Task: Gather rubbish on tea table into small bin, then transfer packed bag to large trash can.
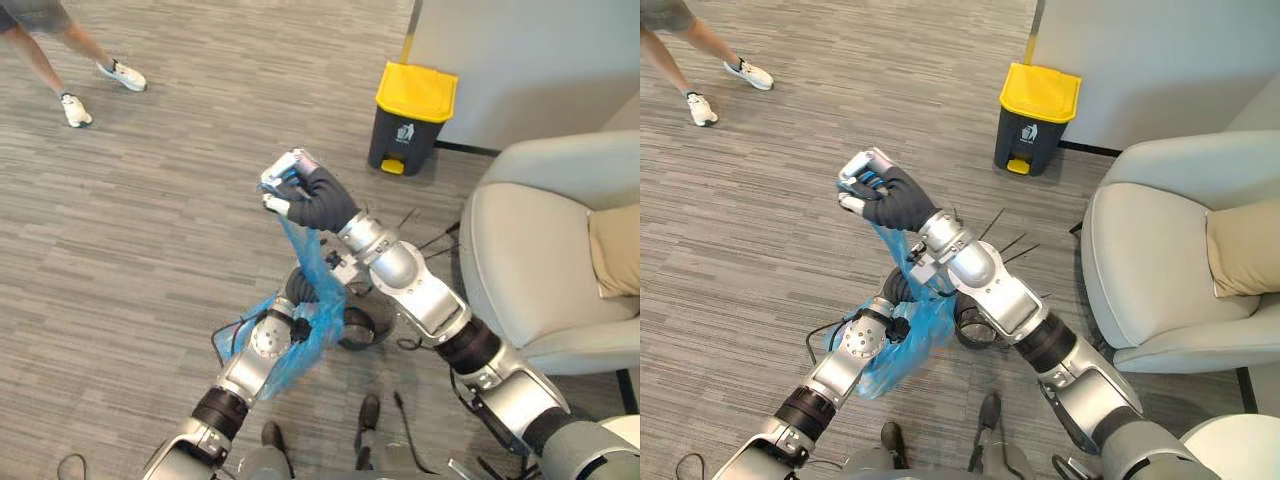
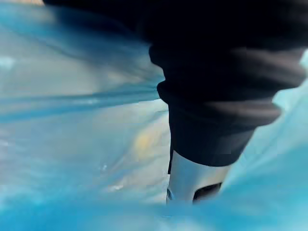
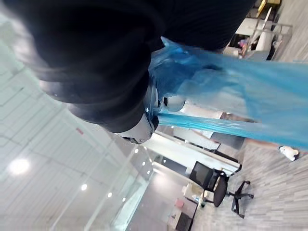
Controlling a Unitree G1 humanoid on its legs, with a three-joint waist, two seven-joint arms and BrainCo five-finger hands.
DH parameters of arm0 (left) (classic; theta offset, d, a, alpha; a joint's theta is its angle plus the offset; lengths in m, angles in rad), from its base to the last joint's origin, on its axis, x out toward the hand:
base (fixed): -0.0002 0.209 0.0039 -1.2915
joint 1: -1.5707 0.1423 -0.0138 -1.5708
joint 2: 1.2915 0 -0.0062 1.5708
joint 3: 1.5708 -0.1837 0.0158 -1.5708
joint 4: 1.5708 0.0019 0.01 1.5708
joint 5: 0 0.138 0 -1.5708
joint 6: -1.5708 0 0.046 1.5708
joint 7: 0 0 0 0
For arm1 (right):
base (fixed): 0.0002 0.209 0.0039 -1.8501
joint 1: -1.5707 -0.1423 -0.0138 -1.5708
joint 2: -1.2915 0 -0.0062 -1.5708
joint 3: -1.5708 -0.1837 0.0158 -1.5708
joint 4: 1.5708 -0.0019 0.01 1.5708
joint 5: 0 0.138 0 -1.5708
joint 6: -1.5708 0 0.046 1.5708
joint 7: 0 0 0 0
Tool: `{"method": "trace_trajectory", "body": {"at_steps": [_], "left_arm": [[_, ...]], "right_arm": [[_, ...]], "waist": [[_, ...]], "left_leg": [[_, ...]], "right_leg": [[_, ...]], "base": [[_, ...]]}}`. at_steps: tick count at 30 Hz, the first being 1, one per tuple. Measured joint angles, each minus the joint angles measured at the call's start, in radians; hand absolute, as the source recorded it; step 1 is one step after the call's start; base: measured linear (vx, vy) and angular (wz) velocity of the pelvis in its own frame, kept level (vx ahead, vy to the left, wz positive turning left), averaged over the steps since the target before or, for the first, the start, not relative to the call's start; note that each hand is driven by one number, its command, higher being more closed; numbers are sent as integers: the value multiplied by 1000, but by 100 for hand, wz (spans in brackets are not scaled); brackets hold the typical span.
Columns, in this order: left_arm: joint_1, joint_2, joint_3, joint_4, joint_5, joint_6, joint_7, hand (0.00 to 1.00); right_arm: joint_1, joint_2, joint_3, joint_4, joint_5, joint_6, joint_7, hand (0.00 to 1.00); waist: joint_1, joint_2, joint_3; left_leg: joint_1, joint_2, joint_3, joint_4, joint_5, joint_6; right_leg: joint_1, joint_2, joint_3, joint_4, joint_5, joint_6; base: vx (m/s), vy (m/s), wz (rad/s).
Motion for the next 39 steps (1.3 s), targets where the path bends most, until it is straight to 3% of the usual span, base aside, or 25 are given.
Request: {"method": "trace_trajectory", "body": {"at_steps": [4, 10, 11, 16, 21, 26, 29, 33, 37, 39], "left_arm": [[-77, 2, -20, 30, 13, 12, 19, 100], [-82, -11, -38, 5, -60, 11, 43, 100], [-77, -22, -36, -18, -80, 11, 45, 100], [-29, -66, -20, -64, -149, 10, 67, 100], [87, -85, 96, -110, -176, 12, 86, 100], [251, -89, 257, -131, -199, 20, 83, 100], [324, -84, 352, -151, -215, 23, 65, 100], [397, -75, 442, -154, -214, 24, 35, 100], [482, -54, 504, -130, -211, 26, -9, 100], [496, -45, 524, -69, -206, 27, -27, 100]], "right_arm": [[-70, 98, 65, 80, 1, 10, -1, 100], [-81, 107, 64, 93, 0, 10, -8, 100], [-81, 109, 64, 93, -1, 8, -11, 0], [-62, 111, 52, 82, -38, 2, -28, 0], [142, 101, -21, -5, -167, -10, -30, 0], [442, -30, -241, -109, -378, -12, -48, 0], [602, -102, -374, -109, -440, -11, -47, 0], [794, -155, -521, -101, -474, -12, -41, 0], [933, -152, -642, 44, -463, -11, -7, 0], [985, -149, -675, 151, -436, -12, 6, 0]], "waist": [[7, -16, -11], [17, -20, -14], [18, -20, -14], [14, -20, -14], [-1, -23, -16], [-5, -23, -16], [-5, -23, -16], [-7, -21, -16], [-28, -13, -19], [-35, 5, -23]], "left_leg": [[-1, 5, -4, -10, 12, -6], [1, 6, -6, -16, 17, -7], [3, 6, -7, -16, 17, -7], [33, 7, -7, -25, 17, -7], [64, 0, 12, -70, 21, -7], [87, -2, 37, -87, 22, -10], [95, -3, 48, -93, 22, -10], [102, -6, 52, -99, 20, -7], [97, -12, 46, -86, 14, -3], [94, -16, 39, -81, 10, -1]], "right_leg": [[-1, 8, 0, -4, 3, -4], [-1, 10, -1, -4, 3, -4], [1, 10, -1, -4, 3, -4], [30, 12, 16, -8, 3, -4], [31, 12, 42, -4, -11, 14], [30, 16, 64, -4, -15, 20], [30, 18, 74, -5, -16, 21], [32, 18, 81, -7, -18, 24], [36, 10, 80, -11, -20, 27], [42, 4, 77, -15, -22, 29]], "base": [[-5, -2, 1], [-2, 1, 1], [0, 0, 0], [1, 15, 0], [20, 15, -7], [50, 14, -13], [46, 10, -10], [19, 4, -4], [-9, 6, 3], [-26, 18, 10]]}}
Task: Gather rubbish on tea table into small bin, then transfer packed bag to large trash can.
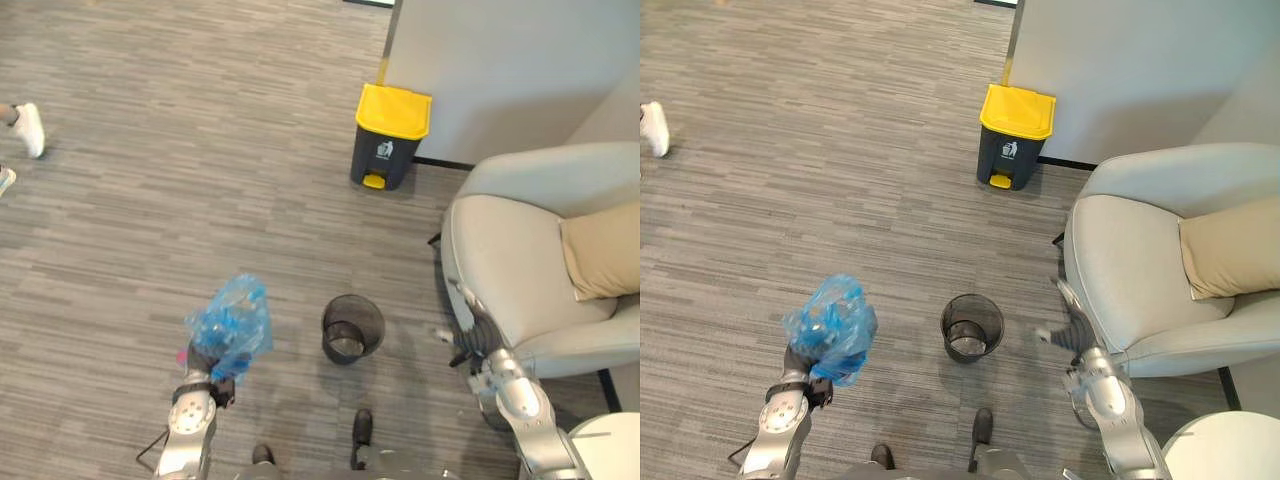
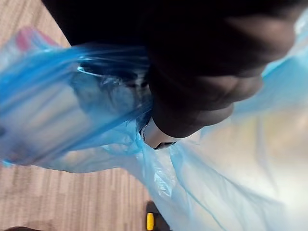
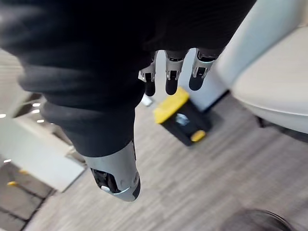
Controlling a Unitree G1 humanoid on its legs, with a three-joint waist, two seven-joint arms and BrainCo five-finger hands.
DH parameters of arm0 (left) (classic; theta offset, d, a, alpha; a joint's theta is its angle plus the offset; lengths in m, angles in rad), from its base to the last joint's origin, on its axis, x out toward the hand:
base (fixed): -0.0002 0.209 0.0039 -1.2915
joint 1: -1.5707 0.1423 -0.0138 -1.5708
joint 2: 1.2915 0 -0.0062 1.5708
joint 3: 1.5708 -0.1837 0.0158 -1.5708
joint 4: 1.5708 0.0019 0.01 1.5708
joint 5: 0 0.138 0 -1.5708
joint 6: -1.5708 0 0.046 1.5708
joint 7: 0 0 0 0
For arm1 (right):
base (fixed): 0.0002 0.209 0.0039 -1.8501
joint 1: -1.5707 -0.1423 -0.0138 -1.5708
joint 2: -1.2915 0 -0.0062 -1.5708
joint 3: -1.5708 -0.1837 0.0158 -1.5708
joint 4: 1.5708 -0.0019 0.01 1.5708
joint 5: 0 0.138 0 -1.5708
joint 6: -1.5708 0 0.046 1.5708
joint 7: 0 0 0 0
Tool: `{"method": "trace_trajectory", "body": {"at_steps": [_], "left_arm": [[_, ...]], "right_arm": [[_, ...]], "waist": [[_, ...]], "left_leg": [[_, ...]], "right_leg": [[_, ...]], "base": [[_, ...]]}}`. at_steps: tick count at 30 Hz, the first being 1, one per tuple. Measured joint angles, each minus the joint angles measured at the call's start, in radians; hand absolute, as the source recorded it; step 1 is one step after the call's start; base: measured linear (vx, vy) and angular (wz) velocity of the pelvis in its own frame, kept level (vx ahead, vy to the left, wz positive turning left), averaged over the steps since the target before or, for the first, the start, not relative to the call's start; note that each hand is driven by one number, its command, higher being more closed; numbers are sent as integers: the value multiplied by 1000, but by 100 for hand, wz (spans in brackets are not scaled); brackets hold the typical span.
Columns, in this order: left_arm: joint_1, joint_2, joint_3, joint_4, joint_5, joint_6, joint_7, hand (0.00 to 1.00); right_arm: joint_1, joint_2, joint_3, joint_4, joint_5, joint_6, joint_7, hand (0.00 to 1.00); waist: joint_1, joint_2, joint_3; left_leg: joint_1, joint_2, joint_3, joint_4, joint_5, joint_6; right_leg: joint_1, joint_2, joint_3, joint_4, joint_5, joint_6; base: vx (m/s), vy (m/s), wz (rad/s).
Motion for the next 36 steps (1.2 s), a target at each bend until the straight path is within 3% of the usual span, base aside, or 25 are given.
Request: {"method": "trace_trajectory", "body": {"at_steps": [5, 10, 12, 13, 16, 17, 20, 22, 23, 24, 25, 27, 30, 31, 32, 34, 35, 36], "left_arm": [[55, -3, 52, 114, 32, 4, -24, 100], [52, -4, 52, 144, 32, 8, -40, 100], [56, -5, 52, 145, 32, 10, -41, 100], [55, -5, 50, 145, 32, 11, -42, 100], [59, -4, 49, 153, 32, 11, -42, 100], [62, 1, 51, 164, 33, 13, -42, 100], [82, 2, 40, 162, 34, 18, -41, 100], [89, 2, 8, 150, 34, 32, -38, 100], [99, 7, -2, 127, 34, 32, -34, 100], [102, 21, -7, 114, 34, 33, -29, 100], [95, 26, -10, 112, 34, 33, -21, 100], [75, 33, -13, 112, 34, 33, -16, 100], [22, 35, -31, 114, 33, 32, -17, 100], [4, 34, -31, 118, 33, 32, -16, 100], [-11, 25, -42, 120, 33, 32, -15, 100], [-12, 3, -50, 108, 34, 32, -17, 100], [-8, -19, -49, 99, 34, 32, -18, 100], [-4, -33, -49, 94, 34, 32, -20, 100]], "right_arm": [[55, 50, -69, 299, -6, 10, 15, 0], [59, 77, -68, 399, -6, 26, -13, 0], [61, 85, -68, 399, -5, 30, -33, 0], [57, 88, -68, 399, -5, 30, -50, 0], [54, 96, -67, 399, -7, 39, -55, 0], [48, 116, -64, 400, -7, 43, -57, 0], [38, 139, -51, 399, -7, 44, -62, 0], [36, 149, -45, 396, -7, 46, -73, 0], [34, 162, -44, 395, -6, 47, -74, 0], [34, 183, -43, 396, -6, 49, -74, 0], [28, 189, -40, 396, -6, 49, -76, 0], [20, 189, -26, 391, -5, 50, -79, 0], [18, 188, -27, 398, -3, 53, -85, 0], [21, 187, -28, 406, -4, 65, -86, 0], [27, 179, -31, 405, -3, 78, -91, 0], [29, 177, -34, 377, -3, 86, -94, 0], [31, 180, -33, 353, -3, 86, -93, 0], [33, 180, -32, 337, -4, 87, -91, 0]], "waist": [[-20, 52, -14], [-19, 78, 13], [-18, 80, 18], [-16, 71, 23], [-5, 77, 24], [10, 66, 31], [18, 43, 52], [17, 40, 65], [13, 39, 81], [3, 38, 91], [-2, 32, 94], [-16, 18, 102], [-34, 28, 118], [-41, 31, 122], [-58, 44, 127], [-65, 76, 133], [-76, 95, 138], [-76, 106, 137]], "left_leg": [[-37, 0, -42, 15, -16, -2], [-156, 9, -126, 123, -37, 9], [-187, 43, -42, 146, -49, 24], [-186, 62, 64, 137, -48, 27], [-196, 73, 106, 140, -3, 25], [-200, 66, 94, 174, -25, 37], [-203, 54, 71, 254, -110, 44], [-191, 45, 52, 309, -166, 59], [-156, 41, 34, 318, -182, 71], [-139, 45, 25, 326, -205, 67], [-130, 45, 24, 325, -212, 67], [-111, 33, 19, 322, -234, 62], [-57, 12, 11, 296, -265, 42], [-32, 0, -7, 284, -271, 16], [5, 6, -34, 268, -284, -6], [38, 37, -27, 293, -270, -34], [20, 89, -26, 418, -257, -46], [-11, 127, -27, 543, -230, -20]], "right_leg": [[9, -13, -43, -9, -14, 7], [3, -31, -162, 6, -32, 9], [0, -45, -222, 18, -45, 19], [-3, -66, -262, 24, -52, 27], [-7, -92, -298, 56, -69, 48], [-13, -122, -303, 121, -107, 62], [-44, -200, -290, 316, -192, 74], [-140, -260, -168, 587, -200, 6], [-213, -260, -63, 734, -205, -1], [-260, -223, -9, 818, -275, 33], [-278, -199, -1, 826, -309, 31], [-327, -146, -1, 789, -351, 21], [-370, -80, -26, 593, -340, 25], [-370, -65, -16, 529, -270, -18], [-359, -58, -6, 587, -250, -73], [-354, -59, -38, 684, -330, -95], [-314, -42, -66, 705, -358, -112], [-275, -14, -77, 699, -372, -130]], "base": [[-24, 2, 22], [-31, 14, 66], [-1, 28, 96], [58, 34, 81], [93, 125, 72], [77, 130, 29], [99, 161, 28], [146, 132, 27], [248, 97, 24], [230, 30, 22], [211, -35, 22], [224, -49, 12], [345, -96, 24], [602, -197, 59], [626, -210, 55], [620, -220, 27], [584, -227, 14], [589, -255, -12]]}}
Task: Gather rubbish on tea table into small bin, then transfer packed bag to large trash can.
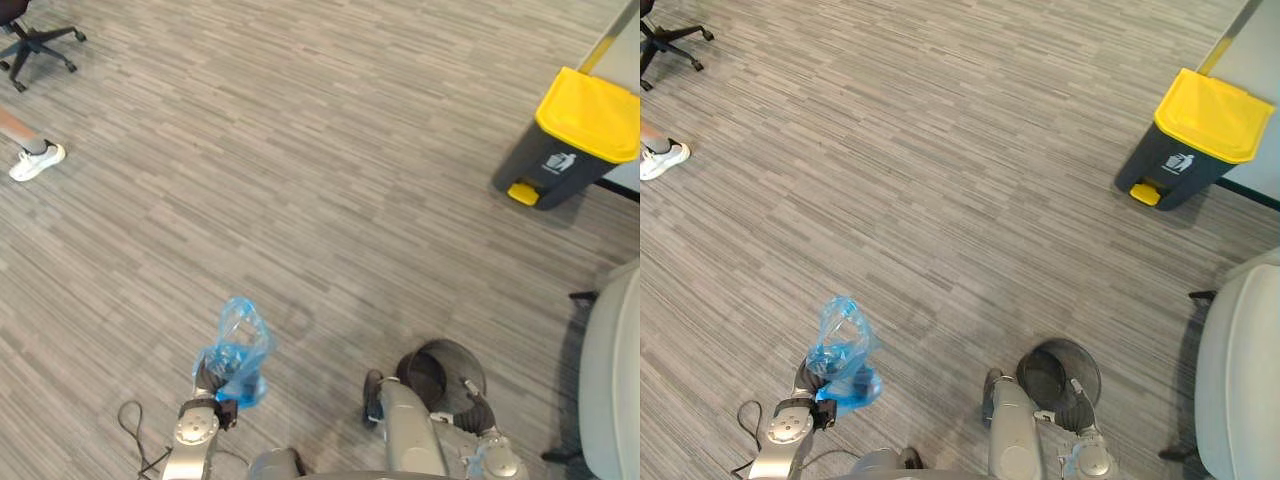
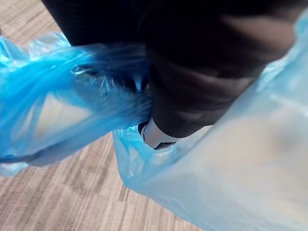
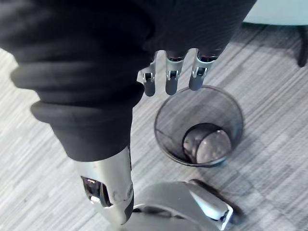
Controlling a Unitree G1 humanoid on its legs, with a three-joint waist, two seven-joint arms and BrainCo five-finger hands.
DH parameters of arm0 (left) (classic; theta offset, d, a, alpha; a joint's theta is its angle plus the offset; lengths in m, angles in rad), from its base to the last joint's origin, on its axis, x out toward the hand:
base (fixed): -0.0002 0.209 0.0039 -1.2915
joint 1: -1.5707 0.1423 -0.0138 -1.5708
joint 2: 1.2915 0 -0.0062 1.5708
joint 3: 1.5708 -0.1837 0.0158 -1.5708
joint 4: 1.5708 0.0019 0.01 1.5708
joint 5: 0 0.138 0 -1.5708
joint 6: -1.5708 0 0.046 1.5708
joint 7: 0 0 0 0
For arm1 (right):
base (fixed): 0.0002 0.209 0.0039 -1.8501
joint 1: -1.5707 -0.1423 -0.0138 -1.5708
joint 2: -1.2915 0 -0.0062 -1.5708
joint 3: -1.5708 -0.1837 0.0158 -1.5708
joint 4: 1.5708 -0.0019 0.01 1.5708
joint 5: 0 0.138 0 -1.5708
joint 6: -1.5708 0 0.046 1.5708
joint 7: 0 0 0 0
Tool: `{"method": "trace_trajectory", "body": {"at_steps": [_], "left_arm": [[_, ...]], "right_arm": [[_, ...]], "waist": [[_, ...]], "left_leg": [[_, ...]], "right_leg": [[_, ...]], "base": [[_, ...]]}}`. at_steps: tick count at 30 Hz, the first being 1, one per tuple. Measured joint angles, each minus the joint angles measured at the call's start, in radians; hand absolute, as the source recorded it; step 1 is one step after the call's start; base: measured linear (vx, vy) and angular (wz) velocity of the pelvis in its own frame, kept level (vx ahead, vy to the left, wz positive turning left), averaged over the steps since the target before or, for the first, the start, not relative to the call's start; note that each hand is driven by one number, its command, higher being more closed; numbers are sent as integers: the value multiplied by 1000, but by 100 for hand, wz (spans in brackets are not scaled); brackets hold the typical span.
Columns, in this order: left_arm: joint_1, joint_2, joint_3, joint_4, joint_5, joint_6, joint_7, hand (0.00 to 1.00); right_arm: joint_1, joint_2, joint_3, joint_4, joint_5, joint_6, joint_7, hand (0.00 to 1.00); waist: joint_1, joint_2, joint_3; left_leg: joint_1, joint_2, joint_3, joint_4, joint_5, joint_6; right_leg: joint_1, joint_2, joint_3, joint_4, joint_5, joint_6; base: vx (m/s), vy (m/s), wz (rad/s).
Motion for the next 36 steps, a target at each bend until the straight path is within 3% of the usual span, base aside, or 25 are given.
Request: {"method": "trace_trajectory", "body": {"at_steps": [1, 2, 4, 5, 7, 8, 9, 10, 11, 12, 13, 14, 16, 17, 21, 23, 24, 26, 27, 28, 29, 31, 32, 34, 36], "left_arm": [[10, -12, -1, -20, 0, 0, -1, 100], [26, -26, -5, -31, 0, -1, -3, 100], [17, -36, -13, -43, 0, -1, -5, 100], [13, -38, -13, -59, 0, -1, -7, 100], [15, -40, -12, -72, 0, -2, -16, 100], [12, -40, -12, -85, 1, -3, -21, 100], [13, -40, -12, -89, 1, -3, -21, 100], [16, -41, -13, -91, 1, -4, -21, 100], [44, -57, -13, -92, 5, -6, -19, 100], [46, -57, -13, -89, 6, -6, -19, 100], [50, -33, -19, -71, 8, 3, -20, 100], [51, -20, -25, -78, 8, 3, -20, 100], [51, -2, -45, -94, 7, 2, -20, 100], [46, 15, -59, -95, 7, 2, -19, 100], [4, 51, -56, -70, 4, 1, -13, 100], [-24, 56, -37, -20, 0, 2, -1, 100], [-49, 56, -26, 25, -2, 1, 1, 100], [-71, 81, -9, 77, -1, 7, 2, 100], [-80, 59, 1, 106, -1, 11, 2, 100], [-94, 55, 1, 110, -1, 11, 0, 100], [-96, 42, 4, 109, -1, 9, 0, 100], [-93, 28, 4, 111, -2, 7, 0, 100], [-90, 16, 4, 110, -2, 6, -2, 100], [-79, -9, -3, 108, -2, 6, -3, 100], [-69, -24, -11, 104, -3, 6, -5, 100]], "right_arm": [[0, -1, 8, -36, 0, 0, -1, 0], [4, -5, 6, -95, 1, -8, -7, 0], [0, -12, 0, -132, 1, -15, -11, 0], [0, -13, -7, -137, 2, -15, -11, 0], [1, -13, -19, -134, 2, -11, -12, 0], [-1, -13, -29, -132, 2, -8, -16, 0], [-3, -13, -32, -129, 3, -9, -18, 0], [-3, -16, -36, -123, 3, -9, -27, 0], [2, -44, -35, -104, 3, -8, -28, 0], [-1, -43, -36, -98, 3, -8, -28, 0], [6, 6, -33, -58, 2, -1, -25, 0], [20, 17, -32, -59, 2, -2, -25, 0], [6, 34, -25, -57, 1, -2, -25, 0], [-15, 36, -16, -47, -1, -3, -25, 0], [-104, 28, -14, 57, -2, -3, -24, 0], [-146, 14, -14, 83, -1, -4, -24, 0], [-166, 3, -14, 106, -1, -6, -24, 0], [-167, -8, -14, 124, -1, -6, -24, 0], [-190, -41, -15, 155, -2, 0, -24, 0], [-195, -47, -28, 155, -3, 3, -24, 0], [-187, -53, -32, 156, -2, 6, -24, 0], [-177, -52, -20, 155, -2, 8, -24, 0], [-175, -45, -15, 149, -1, 7, -25, 0], [-173, -30, -15, 116, 2, 3, -27, 0], [-171, -29, -16, 83, 3, -1, -27, 0]], "waist": [[10, 4, 2], [38, -2, 2], [57, -20, 1], [68, -38, 10], [90, -46, 14], [116, -52, 15], [116, -55, 16], [121, -44, 7], [131, -2, -18], [132, -4, -19], [126, -74, -48], [130, -90, -57], [126, -108, -61], [99, -108, -61], [77, -96, -54], [65, -70, -38], [55, -55, -29], [49, -67, -35], [54, -17, -25], [40, -18, -25], [24, -16, -24], [30, -18, -14], [48, -20, -4], [82, -38, 7], [108, -45, 9]], "left_leg": [[-55, 63, -16, 190, 97, 49], [-129, 108, -48, 371, 180, 37], [-222, 112, -55, 471, 91, 28], [-276, 105, -30, 454, 45, 53], [-326, 85, -25, 376, 16, 84], [-382, 33, -62, 255, 13, 89], [-399, 12, -85, 191, 16, 84], [-404, -27, -128, 40, 39, 54], [-383, -30, -189, -158, 164, 18], [-382, -29, -194, -146, 184, 20], [-356, -47, -107, -81, 80, 30], [-338, -46, -70, -73, 54, 38], [-257, -39, 17, -77, -6, 51], [-213, -38, 53, -97, -26, 59], [-38, -29, 164, -251, -37, 41], [34, -10, 191, -298, -32, 31], [64, 5, 199, -314, -27, 20], [127, -1, 217, -318, -29, -35], [141, 43, 202, -282, -17, -68], [120, 34, 174, -236, 60, -87], [100, 40, 125, -130, 164, -77], [21, 91, 49, 135, 228, -6], [-51, 104, -19, 324, 144, 16], [-176, 82, -77, 448, 60, 18], [-276, 61, -66, 391, 38, 49]], "right_leg": [[64, 41, 7, -33, -10, -16], [136, 80, 42, -85, -16, -25], [201, 93, 93, -153, -16, -26], [267, 92, 135, -213, -16, -26], [322, 93, 192, -254, -19, -22], [359, 86, 256, -280, -40, 1], [366, 84, 276, -284, -51, 18], [373, 79, 306, -278, -86, 50], [370, 109, 373, -232, -167, 95], [370, 109, 381, -223, -178, 98], [347, 54, 438, -147, -207, 122], [327, 38, 438, -106, -200, 145], [216, -8, 385, 99, -124, 332], [144, -40, 322, 223, -92, 355], [-35, -90, 43, 257, -139, 178], [-101, -84, -85, 157, -132, 133], [-131, -54, -138, 57, -95, 87], [-117, 12, -163, -259, 159, -4], [-109, 49, -159, -228, 188, -70], [-115, 30, -145, -184, 122, -47], [-80, 18, -134, -151, 61, -38], [25, 44, -116, -203, 37, -37], [105, 70, -94, -244, 33, -38], [223, 90, -54, -313, 28, -38], [285, 93, -21, -361, 10, -13]], "base": [[565, -226, -73], [540, -196, -92], [496, -96, -86], [487, -45, -72], [484, 83, -95], [418, 140, -115], [420, 224, -119], [432, 357, -141], [432, 357, -133], [547, 407, -153], [373, 214, -98], [545, 317, -144], [456, 276, -125], [386, 203, -83], [415, 30, -79], [504, -78, -65], [546, -114, -55], [514, -88, -48], [662, -96, -45], [754, -153, -39], [628, -160, 0], [426, -126, -23], [339, -74, -49], [398, -15, -65], [463, 63, -65]]}}
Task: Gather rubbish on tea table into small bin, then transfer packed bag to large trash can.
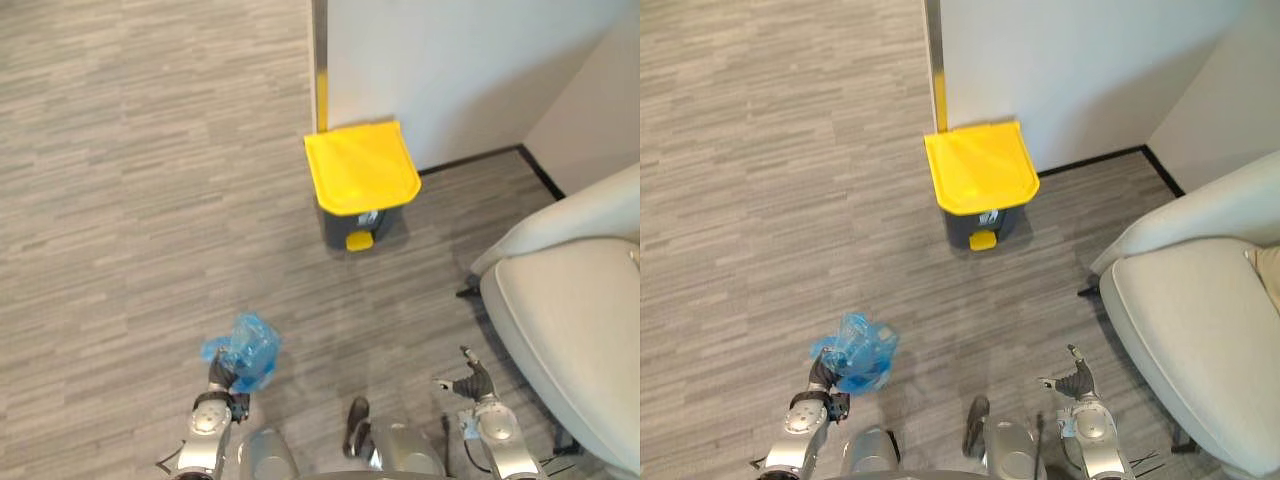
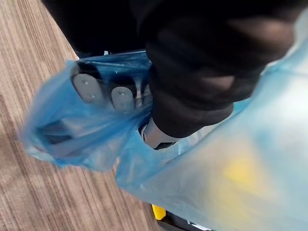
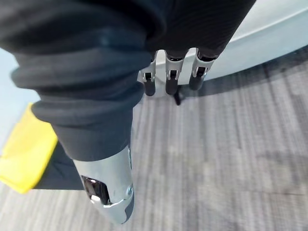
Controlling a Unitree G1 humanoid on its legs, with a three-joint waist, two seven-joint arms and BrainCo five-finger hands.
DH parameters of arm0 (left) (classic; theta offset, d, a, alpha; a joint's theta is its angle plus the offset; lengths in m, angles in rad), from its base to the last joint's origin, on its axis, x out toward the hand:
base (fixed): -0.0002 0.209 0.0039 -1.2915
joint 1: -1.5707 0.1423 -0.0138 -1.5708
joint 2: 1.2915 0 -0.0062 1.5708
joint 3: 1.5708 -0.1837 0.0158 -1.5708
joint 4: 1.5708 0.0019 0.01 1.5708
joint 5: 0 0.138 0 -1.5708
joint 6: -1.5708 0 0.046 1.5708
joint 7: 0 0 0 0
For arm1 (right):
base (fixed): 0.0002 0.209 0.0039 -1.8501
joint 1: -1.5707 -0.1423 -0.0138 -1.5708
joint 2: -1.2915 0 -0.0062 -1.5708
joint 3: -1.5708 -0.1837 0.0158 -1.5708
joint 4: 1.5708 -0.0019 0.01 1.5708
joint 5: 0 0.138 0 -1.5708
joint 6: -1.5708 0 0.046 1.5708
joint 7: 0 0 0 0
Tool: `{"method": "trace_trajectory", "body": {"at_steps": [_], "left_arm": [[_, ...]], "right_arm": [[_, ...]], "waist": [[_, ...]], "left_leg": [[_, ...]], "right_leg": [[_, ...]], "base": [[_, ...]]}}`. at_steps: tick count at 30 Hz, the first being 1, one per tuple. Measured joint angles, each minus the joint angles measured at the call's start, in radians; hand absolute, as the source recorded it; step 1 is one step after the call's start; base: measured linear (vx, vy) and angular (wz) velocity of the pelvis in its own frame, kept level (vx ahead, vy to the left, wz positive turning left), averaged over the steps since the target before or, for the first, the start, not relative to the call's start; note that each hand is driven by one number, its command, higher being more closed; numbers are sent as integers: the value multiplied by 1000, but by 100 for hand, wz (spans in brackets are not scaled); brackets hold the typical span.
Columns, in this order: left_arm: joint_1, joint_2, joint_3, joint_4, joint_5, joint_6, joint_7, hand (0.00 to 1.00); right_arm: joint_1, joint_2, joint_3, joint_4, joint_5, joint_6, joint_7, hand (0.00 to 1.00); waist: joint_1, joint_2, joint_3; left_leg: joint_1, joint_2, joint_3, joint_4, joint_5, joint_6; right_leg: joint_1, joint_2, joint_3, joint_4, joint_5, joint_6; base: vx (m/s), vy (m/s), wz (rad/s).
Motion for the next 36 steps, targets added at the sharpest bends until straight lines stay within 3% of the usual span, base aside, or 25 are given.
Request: {"method": "trace_trajectory", "body": {"at_steps": [2, 3, 4, 5, 6, 7, 9, 10, 11, 12, 14, 16, 17, 19, 20, 21, 22, 24, 25, 26, 28, 30, 31, 32, 36], "left_arm": [[30, -12, 0, -20, 0, 0, -1, 100], [36, -15, 0, -23, -1, 0, -2, 100], [49, -25, 2, -32, -2, 0, -4, 100], [59, -28, 1, -39, -2, -1, -5, 100], [62, -20, 6, -39, -3, 0, -6, 100], [55, -14, 7, -60, -3, -2, -8, 100], [60, -25, 6, -80, -7, -8, -10, 100], [66, -23, -2, -80, -11, -7, -11, 100], [67, -11, -27, -80, -12, -5, -11, 100], [65, -3, -37, -80, -12, -5, -11, 100], [61, 6, -40, -81, -12, -5, -3, 100], [52, 6, -39, -80, -18, 1, 8, 100], [50, 7, -37, -80, -21, 2, 9, 100], [28, 7, -27, -61, -25, 2, 8, 100], [19, 8, -18, -35, -38, 2, 11, 100], [15, -3, -18, -28, -38, 7, 10, 100], [24, -8, -16, -36, -38, 6, 10, 100], [22, -19, -13, -37, -39, 6, 10, 100], [18, -34, -5, -45, -40, 6, 8, 100], [18, -39, -3, -48, -40, 6, 8, 100], [27, -54, 0, -59, -43, -1, 5, 100], [23, -54, 3, -59, -43, 0, 4, 100], [26, -55, 5, -57, -43, 2, 5, 100], [22, -46, 10, -43, -43, 2, 5, 100], [25, -32, 10, -41, -42, 2, 0, 100]], "right_arm": [[3, 6, 0, -20, 0, 1, -1, 0], [7, 7, 0, -22, 0, 1, -1, 0], [16, 6, -4, -21, 0, 2, -1, 0], [23, 5, -6, -21, 0, 3, -1, 0], [28, 29, -4, -4, 0, 9, -1, 0], [46, 31, -5, -9, -1, 7, -1, 0], [49, 29, -7, -9, -1, 9, -1, 0], [46, 31, -7, -9, -1, 9, -1, 0], [47, 39, -5, -8, -1, 9, -1, 0], [47, 46, -4, -8, -1, 9, -1, 0], [52, 60, -1, -6, 0, 9, -1, 0], [39, 63, -1, -6, 4, 6, 0, 0], [35, 62, -4, -6, 5, 5, -1, 0], [30, 52, -7, 25, 12, 3, -1, 0], [35, 41, -11, 61, 16, 6, -2, 0], [28, 32, -17, 79, 18, 11, -1, 0], [22, 29, -26, 72, 34, 18, -2, 0], [23, 33, -46, 52, 44, 24, -2, 0], [31, 32, -50, 46, 47, 28, -2, 0], [39, 33, -49, 35, 48, 29, -3, 0], [52, 43, -61, 1, 66, 27, -11, 0], [51, 45, -94, -3, 94, 22, -25, 0], [55, 42, -113, -3, 100, 28, -25, 0], [54, 61, -138, 17, 119, 35, -25, 0], [72, 77, -142, 29, 129, 37, -23, 0]], "waist": [[16, 0, 2], [26, -1, 2], [34, 7, -3], [34, 15, -7], [48, -23, -17], [52, -44, -30], [57, -50, -32], [52, -49, -32], [37, -46, -30], [25, -47, -30], [3, -39, -26], [-1, -39, -26], [-3, -37, -24], [-5, -34, -22], [-10, -22, -21], [-2, 1, -23], [3, 10, -27], [-7, 19, -24], [-6, 21, -23], [-1, 17, -20], [5, 13, -22], [9, 16, -41], [5, 41, -54], [2, 42, -66], [3, -3, -88]], "left_leg": [[-89, -39, -1, -204, -7, 12], [-92, -56, -1, -286, -3, 7], [-82, -86, -3, -474, 36, -20], [-77, -97, -4, -545, 102, -8], [-46, -124, 18, -555, 133, 41], [-44, -153, 25, -543, 94, 59], [-21, -169, 60, -496, 7, 72], [5, -177, 68, -490, -20, 77], [64, -196, 67, -490, -60, 84], [93, -204, 58, -492, -74, 91], [161, -206, 49, -506, -99, 93], [218, -202, 32, -555, -100, 90], [229, -199, 21, -564, -100, 90], [262, -183, -9, -587, -100, 63], [299, -177, -53, -590, -119, 11], [300, -156, -63, -587, -120, 5], [288, -147, -63, -565, -81, -27], [292, -142, -73, -504, -34, -42], [247, -115, -75, -342, 25, -44], [217, -96, -74, -270, 46, -44], [142, -43, -9, -139, -10, -5], [93, -30, 74, -275, -21, 17], [83, -30, 100, -447, 58, 18], [113, -52, 110, -526, 34, 5], [149, -111, 133, -624, 42, 9]], "right_leg": [[50, 1, 53, -13, -33, 34], [62, -2, 69, -12, -45, 47], [87, -2, 95, -9, -70, 76], [93, 3, 104, -5, -84, 90], [100, -28, 142, 5, -106, 114], [101, -57, 155, 5, -113, 130], [88, -96, 188, 108, -136, 175], [62, -115, 193, 209, -140, 205], [-47, -158, 201, 497, -98, 309], [-84, -167, 212, 597, -94, 317], [-158, -164, 219, 673, -116, 264], [-260, -143, 201, 585, -140, 211], [-285, -131, 203, 542, -138, 205], [-311, -76, 243, 293, -69, 176], [-268, -49, 272, 177, 116, 148], [-263, -34, 264, 185, 120, 139], [-263, -34, 260, 210, 87, 121], [-222, -46, 231, 218, 49, 108], [-149, -48, 208, 188, 32, 102], [-115, -51, 205, 170, 29, 99], [-6, -59, 185, 95, 26, 96], [16, -66, 176, 56, 23, 109], [14, -54, 162, 54, 15, 126], [13, -57, 163, 55, -3, 152], [24, -92, 181, -3, 12, 176]], "base": [[365, 161, -67], [389, 216, -69], [317, 198, -54], [413, 257, -64], [467, 240, -36], [581, 291, -39], [484, 253, -28], [427, 234, -13], [507, 219, 12], [507, 118, 41], [440, 2, 42], [400, -82, 15], [436, -141, 34], [440, -172, 60], [391, -149, 52], [532, -180, 42], [488, -181, 10], [418, -170, 37], [278, -104, 40], [297, -89, 32], [245, -8, 15], [215, 86, -1], [168, 146, 3], [168, 137, 12], [128, 98, -1]]}}
